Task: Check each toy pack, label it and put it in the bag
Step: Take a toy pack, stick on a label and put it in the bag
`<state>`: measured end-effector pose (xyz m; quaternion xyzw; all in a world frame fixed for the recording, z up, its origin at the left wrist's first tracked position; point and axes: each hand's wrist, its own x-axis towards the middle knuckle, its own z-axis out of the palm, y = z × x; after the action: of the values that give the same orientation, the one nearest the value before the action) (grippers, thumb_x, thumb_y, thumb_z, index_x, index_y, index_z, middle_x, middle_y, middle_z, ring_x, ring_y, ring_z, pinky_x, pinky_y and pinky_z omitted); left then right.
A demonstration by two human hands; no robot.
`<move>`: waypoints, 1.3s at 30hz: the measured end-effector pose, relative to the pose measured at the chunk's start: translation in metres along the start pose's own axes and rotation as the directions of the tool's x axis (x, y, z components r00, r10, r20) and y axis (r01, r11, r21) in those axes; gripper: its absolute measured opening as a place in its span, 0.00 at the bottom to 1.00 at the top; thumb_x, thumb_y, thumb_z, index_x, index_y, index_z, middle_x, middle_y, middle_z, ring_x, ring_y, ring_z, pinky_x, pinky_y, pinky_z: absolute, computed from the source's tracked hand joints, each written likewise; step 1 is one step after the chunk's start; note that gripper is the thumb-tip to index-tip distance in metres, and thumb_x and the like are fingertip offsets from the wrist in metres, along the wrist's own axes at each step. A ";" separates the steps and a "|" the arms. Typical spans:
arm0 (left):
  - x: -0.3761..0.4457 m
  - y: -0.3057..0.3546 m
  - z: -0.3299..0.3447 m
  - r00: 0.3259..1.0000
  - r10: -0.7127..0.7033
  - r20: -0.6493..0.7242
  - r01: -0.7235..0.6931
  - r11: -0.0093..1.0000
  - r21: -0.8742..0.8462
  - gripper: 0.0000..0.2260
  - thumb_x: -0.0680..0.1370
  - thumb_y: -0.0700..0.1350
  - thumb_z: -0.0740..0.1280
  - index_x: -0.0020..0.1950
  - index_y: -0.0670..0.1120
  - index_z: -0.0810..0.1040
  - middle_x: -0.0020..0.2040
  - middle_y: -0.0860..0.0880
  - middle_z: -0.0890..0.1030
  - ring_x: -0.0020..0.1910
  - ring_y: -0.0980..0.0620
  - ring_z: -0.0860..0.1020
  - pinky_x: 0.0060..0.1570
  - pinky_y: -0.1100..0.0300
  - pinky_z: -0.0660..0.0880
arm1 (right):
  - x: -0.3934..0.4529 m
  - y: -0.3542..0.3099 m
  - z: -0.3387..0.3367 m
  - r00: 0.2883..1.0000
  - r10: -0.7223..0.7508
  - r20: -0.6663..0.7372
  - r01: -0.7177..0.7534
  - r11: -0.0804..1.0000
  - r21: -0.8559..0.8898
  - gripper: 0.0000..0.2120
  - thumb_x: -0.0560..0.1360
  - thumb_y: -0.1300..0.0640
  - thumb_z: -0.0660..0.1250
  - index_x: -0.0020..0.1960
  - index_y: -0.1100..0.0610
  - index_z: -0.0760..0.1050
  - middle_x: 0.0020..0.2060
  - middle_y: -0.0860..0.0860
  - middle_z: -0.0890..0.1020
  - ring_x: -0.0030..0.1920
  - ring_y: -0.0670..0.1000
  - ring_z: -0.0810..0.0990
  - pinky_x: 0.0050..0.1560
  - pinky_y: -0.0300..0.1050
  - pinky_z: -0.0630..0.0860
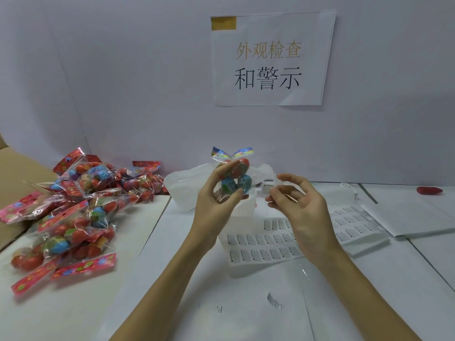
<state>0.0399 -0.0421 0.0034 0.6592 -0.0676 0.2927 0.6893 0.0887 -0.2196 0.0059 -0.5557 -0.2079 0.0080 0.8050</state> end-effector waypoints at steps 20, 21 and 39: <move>-0.010 0.004 0.017 0.997 0.010 0.073 -0.013 0.999 0.043 0.21 0.79 0.33 0.72 0.67 0.53 0.81 0.67 0.57 0.81 0.66 0.53 0.80 0.59 0.62 0.79 | -0.005 0.006 0.004 0.991 -0.132 -0.007 0.127 0.963 -0.236 0.16 0.77 0.60 0.75 0.61 0.50 0.77 0.45 0.51 0.87 0.47 0.51 0.87 0.52 0.40 0.82; -0.010 0.004 0.017 0.997 0.011 0.075 -0.014 0.999 0.045 0.21 0.79 0.33 0.72 0.67 0.53 0.81 0.67 0.57 0.81 0.66 0.53 0.80 0.59 0.62 0.79 | -0.005 0.006 0.004 0.991 -0.134 -0.007 0.128 0.963 -0.238 0.16 0.77 0.60 0.75 0.61 0.49 0.77 0.45 0.51 0.87 0.47 0.51 0.87 0.53 0.41 0.82; -0.008 0.002 0.016 0.998 0.027 0.050 -0.030 0.998 0.046 0.16 0.79 0.38 0.74 0.66 0.48 0.82 0.66 0.53 0.82 0.69 0.49 0.79 0.66 0.47 0.79 | -0.006 0.011 0.007 0.984 -0.172 -0.043 0.155 0.953 -0.260 0.16 0.75 0.57 0.77 0.60 0.49 0.77 0.45 0.49 0.86 0.46 0.49 0.86 0.48 0.37 0.81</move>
<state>0.0367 -0.0598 0.0029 0.6812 -0.0870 0.2877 0.6676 0.0837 -0.2107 -0.0037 -0.6357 -0.2260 -0.1037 0.7308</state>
